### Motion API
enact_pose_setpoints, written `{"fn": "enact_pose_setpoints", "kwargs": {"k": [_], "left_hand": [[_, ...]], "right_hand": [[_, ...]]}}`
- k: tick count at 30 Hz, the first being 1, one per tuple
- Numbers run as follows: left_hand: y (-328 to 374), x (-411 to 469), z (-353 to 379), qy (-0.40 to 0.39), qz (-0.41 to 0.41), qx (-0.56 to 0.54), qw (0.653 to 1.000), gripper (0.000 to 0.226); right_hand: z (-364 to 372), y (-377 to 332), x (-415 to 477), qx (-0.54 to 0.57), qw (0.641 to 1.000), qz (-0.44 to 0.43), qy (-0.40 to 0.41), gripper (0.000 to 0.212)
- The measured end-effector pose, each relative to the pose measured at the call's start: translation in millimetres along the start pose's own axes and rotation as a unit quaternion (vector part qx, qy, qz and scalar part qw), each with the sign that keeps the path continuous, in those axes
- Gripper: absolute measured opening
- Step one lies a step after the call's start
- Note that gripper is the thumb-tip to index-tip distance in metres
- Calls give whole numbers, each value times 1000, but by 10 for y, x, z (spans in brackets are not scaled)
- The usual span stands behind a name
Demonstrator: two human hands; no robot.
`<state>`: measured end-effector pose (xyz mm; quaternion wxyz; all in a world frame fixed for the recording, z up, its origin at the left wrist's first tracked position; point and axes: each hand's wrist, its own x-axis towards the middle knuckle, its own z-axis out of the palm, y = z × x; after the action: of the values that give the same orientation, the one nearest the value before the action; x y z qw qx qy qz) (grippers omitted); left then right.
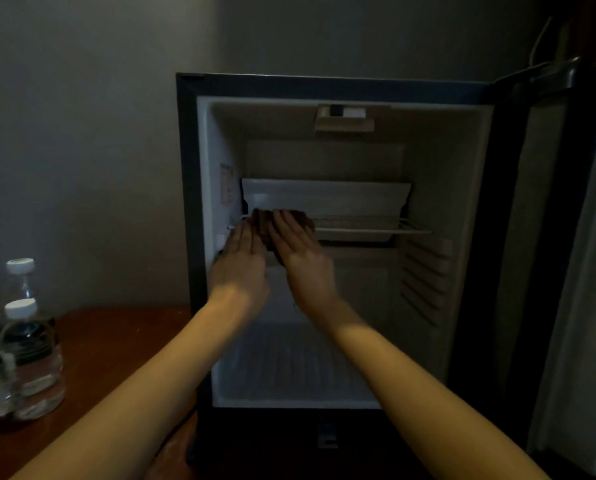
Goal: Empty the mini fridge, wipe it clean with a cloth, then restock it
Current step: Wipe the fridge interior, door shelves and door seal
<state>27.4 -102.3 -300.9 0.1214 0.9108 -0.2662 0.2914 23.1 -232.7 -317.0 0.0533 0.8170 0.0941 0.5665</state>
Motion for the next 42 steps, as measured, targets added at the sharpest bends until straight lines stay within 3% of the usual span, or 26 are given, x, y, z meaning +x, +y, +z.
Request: {"fn": "enact_pose_setpoints", "kwargs": {"k": [3,8,15,17,19,22,24,30,34,37,42], "left_hand": [[-8,-16,-3,0,2,4,1000,73],[10,-11,-2,-9,-3,9,1000,71],[12,-48,-2,-5,-2,-20,1000,67],[-18,-202,26,15,11,-51,999,60],[-35,-422,15,-3,2,-89,996,50],[-39,-761,-45,-73,-36,-90,993,48],[-61,-967,-86,-105,-46,-91,989,42],[-426,-1701,-244,-165,-93,-85,978,52],[-913,-2189,-386,-173,-163,-69,969,58],[-1311,-2560,-540,-173,-224,-78,956,58],[-1846,-3127,-708,-138,-296,-115,938,46]], "right_hand": [[-220,378,-238,-47,998,24,26,45],[-766,1005,-573,-111,977,180,24,57],[-743,796,-521,-90,940,328,36,69],[-811,753,-506,-95,936,339,13,63],[-904,751,-564,-101,925,360,-67,55],[-1046,613,-860,29,862,443,-246,44],[-1060,370,-1207,97,822,436,-353,43],[-920,-462,-1435,331,795,411,-298,32],[-844,-1107,-1098,468,730,366,-338,24],[-696,-1562,-879,507,692,334,-391,18],[-443,-2133,-592,560,602,359,-442,24]]}}
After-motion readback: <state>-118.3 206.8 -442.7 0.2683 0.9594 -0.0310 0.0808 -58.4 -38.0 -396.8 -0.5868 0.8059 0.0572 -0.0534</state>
